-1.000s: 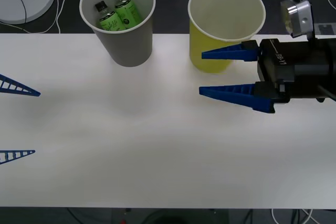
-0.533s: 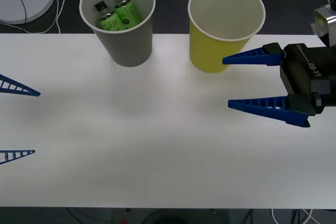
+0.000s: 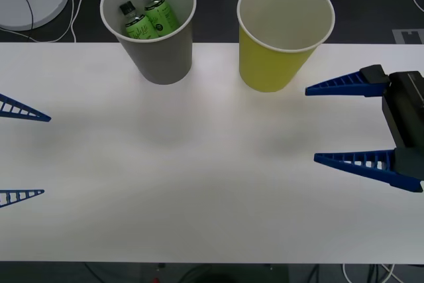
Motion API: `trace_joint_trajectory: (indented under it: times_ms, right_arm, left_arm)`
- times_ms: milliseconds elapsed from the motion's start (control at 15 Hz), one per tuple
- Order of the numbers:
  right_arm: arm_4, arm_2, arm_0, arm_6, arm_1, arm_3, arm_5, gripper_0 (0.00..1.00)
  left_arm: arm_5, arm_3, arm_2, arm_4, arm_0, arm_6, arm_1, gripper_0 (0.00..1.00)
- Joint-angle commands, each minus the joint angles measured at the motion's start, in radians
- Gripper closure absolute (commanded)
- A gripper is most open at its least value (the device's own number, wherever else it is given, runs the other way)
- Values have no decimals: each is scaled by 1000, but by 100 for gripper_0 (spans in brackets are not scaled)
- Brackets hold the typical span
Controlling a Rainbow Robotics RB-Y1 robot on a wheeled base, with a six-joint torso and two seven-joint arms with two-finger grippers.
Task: Put the can into the green bin and the plastic bottle into the gray bin
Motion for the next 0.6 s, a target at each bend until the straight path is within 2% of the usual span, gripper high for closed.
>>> trace_joint_trajectory:
  times_ms: [67,333,467,600]
  right_arm:
    - [48,-83,58,-3,28,9,-71,0]
    - [102,-141,66,3,77,76,-217,0]
    - [131,-201,96,7,103,96,-278,0]
    - [141,-271,161,27,103,79,-292,0]
  left_arm:
    - [0,0,0,0,0,0,0,0]
    - [0,0,0,0,0,0,0,0]
    - [0,0,0,0,0,0,0,0]
    - [0,0,0,0,0,0,0,0]
